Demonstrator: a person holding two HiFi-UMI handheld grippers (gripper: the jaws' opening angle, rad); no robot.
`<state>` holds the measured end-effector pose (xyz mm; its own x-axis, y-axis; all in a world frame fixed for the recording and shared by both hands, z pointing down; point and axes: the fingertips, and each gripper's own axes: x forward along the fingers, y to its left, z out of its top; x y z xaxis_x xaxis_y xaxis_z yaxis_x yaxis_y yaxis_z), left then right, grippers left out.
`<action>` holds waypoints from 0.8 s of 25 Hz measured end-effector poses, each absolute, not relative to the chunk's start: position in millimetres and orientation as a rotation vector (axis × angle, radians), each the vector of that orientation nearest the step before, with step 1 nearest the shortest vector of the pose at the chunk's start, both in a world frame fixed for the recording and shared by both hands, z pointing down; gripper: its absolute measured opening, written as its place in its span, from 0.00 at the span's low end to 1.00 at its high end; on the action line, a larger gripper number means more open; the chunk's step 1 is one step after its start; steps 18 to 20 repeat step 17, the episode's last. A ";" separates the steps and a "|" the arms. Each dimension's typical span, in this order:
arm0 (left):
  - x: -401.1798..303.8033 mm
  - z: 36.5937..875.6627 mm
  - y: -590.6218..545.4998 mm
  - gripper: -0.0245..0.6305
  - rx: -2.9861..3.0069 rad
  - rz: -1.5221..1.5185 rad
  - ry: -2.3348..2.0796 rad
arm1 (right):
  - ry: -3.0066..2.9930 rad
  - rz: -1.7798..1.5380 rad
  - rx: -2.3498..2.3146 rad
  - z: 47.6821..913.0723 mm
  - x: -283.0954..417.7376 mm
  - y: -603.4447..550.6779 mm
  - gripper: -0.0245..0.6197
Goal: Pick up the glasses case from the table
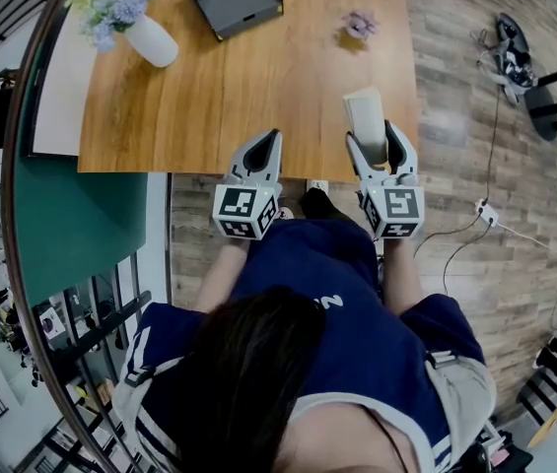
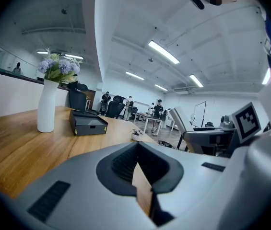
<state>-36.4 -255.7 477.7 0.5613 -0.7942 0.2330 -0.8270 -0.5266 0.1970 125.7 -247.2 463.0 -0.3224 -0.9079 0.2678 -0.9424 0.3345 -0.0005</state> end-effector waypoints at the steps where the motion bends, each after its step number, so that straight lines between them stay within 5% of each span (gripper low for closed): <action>1: -36.1 477.7 -256.2 0.04 2.514 0.165 -1.342 | -2.378 0.229 1.681 462.7 126.4 -248.1 0.52; 20: -42.6 477.8 -268.2 0.04 2.506 0.176 -1.373 | -2.398 0.234 1.666 462.2 123.7 -262.9 0.52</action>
